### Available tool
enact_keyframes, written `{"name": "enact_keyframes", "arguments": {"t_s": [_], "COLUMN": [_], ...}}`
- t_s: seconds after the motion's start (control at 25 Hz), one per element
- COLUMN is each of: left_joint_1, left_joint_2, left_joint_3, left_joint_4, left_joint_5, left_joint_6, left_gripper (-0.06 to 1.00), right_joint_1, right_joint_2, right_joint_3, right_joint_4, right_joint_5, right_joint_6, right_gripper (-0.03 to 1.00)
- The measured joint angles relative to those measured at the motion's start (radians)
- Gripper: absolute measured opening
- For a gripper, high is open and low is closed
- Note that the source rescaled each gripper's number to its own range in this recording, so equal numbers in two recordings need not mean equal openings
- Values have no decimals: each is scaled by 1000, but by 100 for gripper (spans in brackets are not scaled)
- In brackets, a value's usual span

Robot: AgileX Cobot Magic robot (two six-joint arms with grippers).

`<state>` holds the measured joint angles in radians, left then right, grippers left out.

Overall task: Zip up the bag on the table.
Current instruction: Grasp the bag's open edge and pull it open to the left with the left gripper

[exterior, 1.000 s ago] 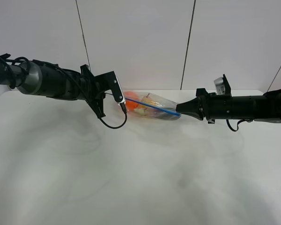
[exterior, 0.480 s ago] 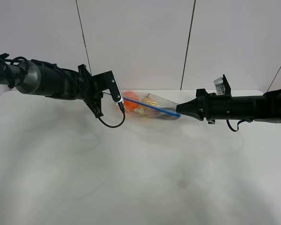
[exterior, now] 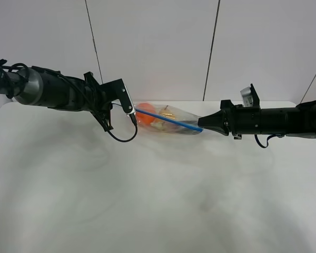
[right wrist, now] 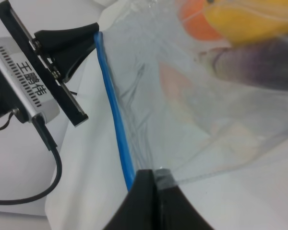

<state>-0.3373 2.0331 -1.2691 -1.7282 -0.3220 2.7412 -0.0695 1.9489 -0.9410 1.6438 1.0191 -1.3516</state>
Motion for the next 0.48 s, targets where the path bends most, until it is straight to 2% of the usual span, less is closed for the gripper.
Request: {"name": "enact_keyframes", "arguments": {"t_s": [0.48], "left_joint_1": [8], "left_joint_2": [0], "left_joint_3": [0], "left_joint_4": [0], "left_joint_5": [-10], "left_joint_6": [-11], "left_gripper": [0], "right_joint_1": [0], "right_joint_2": [0], "right_joint_3": [0], "right_joint_4": [-4], "right_joint_5": [-8], "right_joint_6": [0], "right_gripper": [0]}}
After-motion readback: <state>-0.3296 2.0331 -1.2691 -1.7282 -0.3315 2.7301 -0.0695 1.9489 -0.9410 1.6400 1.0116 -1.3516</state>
